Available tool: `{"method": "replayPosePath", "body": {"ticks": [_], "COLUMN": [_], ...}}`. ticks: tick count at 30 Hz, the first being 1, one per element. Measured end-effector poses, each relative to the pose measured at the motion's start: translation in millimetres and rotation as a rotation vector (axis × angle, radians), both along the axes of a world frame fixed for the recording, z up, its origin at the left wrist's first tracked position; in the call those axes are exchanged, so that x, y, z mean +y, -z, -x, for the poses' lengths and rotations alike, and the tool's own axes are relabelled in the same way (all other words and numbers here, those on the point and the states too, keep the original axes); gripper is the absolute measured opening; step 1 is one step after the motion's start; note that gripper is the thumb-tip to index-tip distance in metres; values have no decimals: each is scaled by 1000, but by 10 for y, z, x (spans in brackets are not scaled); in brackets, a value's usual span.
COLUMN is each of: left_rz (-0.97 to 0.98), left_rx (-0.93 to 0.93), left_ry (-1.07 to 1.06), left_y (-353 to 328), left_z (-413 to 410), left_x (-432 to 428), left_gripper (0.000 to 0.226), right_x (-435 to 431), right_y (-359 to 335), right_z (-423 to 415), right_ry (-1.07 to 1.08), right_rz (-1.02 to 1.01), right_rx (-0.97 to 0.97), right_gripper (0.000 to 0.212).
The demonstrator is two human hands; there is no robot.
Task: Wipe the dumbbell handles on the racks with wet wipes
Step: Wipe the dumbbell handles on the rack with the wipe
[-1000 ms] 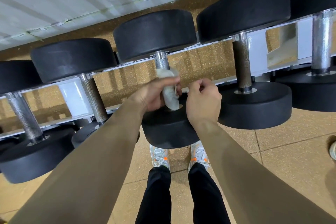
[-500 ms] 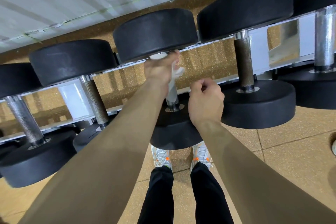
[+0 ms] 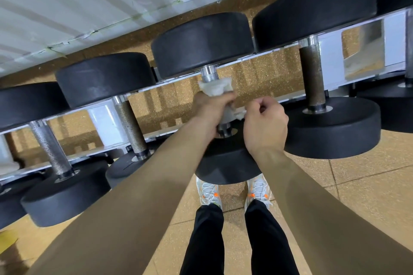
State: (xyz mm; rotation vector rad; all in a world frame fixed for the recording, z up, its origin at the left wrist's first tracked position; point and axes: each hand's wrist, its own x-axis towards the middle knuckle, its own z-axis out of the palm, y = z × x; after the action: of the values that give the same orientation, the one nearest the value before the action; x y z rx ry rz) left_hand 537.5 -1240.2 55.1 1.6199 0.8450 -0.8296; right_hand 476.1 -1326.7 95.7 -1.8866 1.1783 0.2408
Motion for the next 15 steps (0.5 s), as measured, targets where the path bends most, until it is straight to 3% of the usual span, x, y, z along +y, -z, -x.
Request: {"method": "replayPosePath", "body": {"ticks": [3, 5, 8, 11, 15], "left_rz": [-66, -68, 202, 556, 684], "left_rx": [50, 25, -54, 34, 152], "left_ry": [-256, -225, -60, 71, 145], "left_y": [-115, -112, -1, 129, 196], "left_z": [-213, -308, -275, -234, -58], "left_x": [-242, -242, 26, 254, 326], "left_gripper": [31, 30, 28, 29, 13], "right_x": [10, 8, -6, -3, 3], "right_y": [5, 14, 29, 41, 30], "right_z": [6, 10, 21, 19, 7], "right_ry": [-7, -13, -12, -16, -16], "right_rz": [-11, -13, -1, -10, -12], "right_rx": [-16, -27, -31, -27, -19], "right_gripper": [22, 23, 23, 22, 22]}}
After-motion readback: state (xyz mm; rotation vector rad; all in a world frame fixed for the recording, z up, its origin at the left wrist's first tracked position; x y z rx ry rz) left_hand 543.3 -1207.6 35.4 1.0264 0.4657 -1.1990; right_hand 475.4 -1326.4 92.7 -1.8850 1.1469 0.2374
